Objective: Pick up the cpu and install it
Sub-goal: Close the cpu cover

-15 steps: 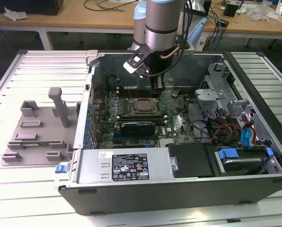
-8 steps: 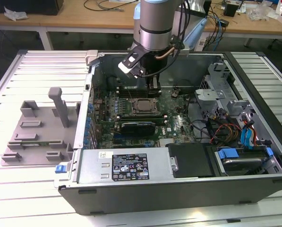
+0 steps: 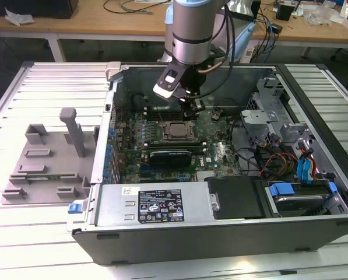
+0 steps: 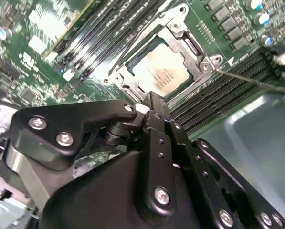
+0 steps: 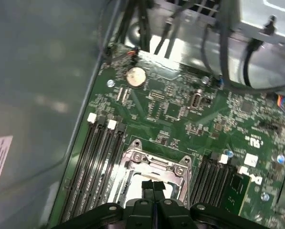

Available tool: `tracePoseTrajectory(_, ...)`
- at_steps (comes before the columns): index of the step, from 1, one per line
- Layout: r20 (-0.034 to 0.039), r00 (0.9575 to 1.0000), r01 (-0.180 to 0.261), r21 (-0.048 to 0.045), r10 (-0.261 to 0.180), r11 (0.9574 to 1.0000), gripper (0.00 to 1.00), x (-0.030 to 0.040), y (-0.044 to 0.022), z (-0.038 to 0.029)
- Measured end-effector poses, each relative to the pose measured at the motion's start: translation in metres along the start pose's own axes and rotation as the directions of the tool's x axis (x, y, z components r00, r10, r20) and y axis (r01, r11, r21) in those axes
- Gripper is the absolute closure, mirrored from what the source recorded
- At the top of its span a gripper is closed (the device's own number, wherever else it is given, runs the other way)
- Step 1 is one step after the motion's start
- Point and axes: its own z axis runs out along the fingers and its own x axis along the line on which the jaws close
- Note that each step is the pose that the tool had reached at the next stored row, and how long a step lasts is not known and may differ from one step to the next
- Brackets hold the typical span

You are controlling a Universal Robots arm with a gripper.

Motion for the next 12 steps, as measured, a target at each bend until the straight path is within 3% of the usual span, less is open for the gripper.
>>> tracePoseTrajectory(4,-0.0025,0.9972,0.075,-0.0009,-0.075,0.9972,0.89,0.0,0.0,0.0007)
tracePoseTrajectory(8,-0.0053,0.9868,0.162,-0.0023,-0.162,0.9869,0.89,0.0,-0.0001,0.0014)
tracePoseTrajectory(9,-0.0069,0.9777,0.21,-0.0032,-0.21,0.9778,0.89,0.0,-0.0001,0.0018)
tracePoseTrajectory(11,-0.0096,0.9536,0.301,-0.005,-0.301,0.9537,0.89,0.0,-0.0001,0.0025)
tracePoseTrajectory(12,-0.0105,0.9436,0.331,-0.0058,-0.331,0.9437,0.89,0.0,-0.0001,0.0027)
